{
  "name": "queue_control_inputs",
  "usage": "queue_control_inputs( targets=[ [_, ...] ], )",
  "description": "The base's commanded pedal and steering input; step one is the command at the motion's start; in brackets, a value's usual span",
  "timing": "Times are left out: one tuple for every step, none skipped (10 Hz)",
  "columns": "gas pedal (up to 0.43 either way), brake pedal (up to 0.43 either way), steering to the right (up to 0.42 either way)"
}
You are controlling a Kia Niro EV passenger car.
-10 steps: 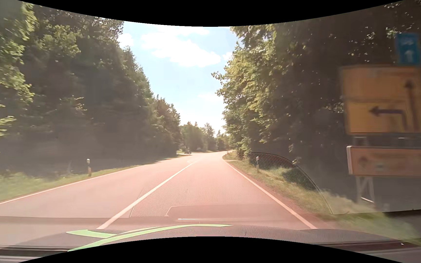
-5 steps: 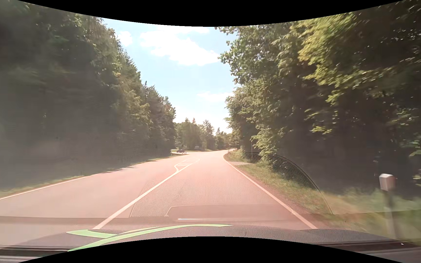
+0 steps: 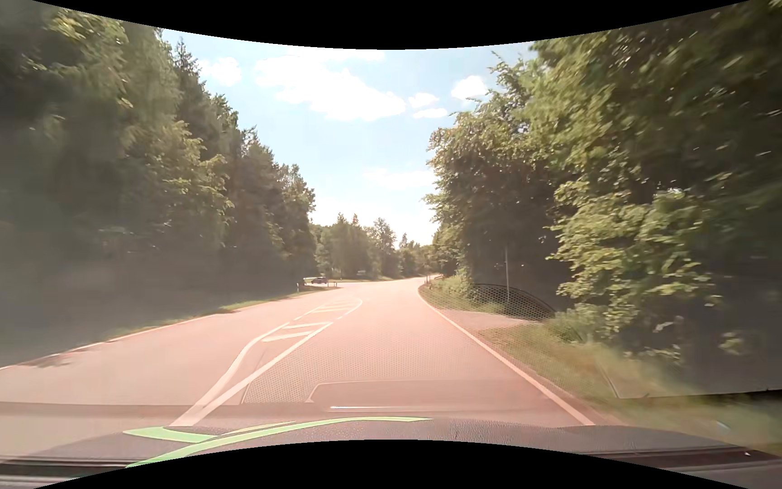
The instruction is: Follow the waypoints while adhering to traffic rules and regulations
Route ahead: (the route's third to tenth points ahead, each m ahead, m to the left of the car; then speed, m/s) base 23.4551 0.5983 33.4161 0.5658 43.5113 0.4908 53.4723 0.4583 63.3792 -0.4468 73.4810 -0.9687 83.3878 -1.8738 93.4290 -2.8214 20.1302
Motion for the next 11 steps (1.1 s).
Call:
queue_control_inputs(
  targets=[
    [0.059,0.0,0.001],
    [0.059,0.0,0.001],
    [0.059,0.0,0.001],
    [0.059,0.0,0.001],
    [0.059,0.0,0.001],
    [0.059,0.0,0.002],
    [0.059,0.0,0.003],
    [0.059,0.0,0.005],
    [0.067,0.0,0.007],
    [0.079,0.0,0.008],
    [0.079,0.0,0.009]
  ],
)
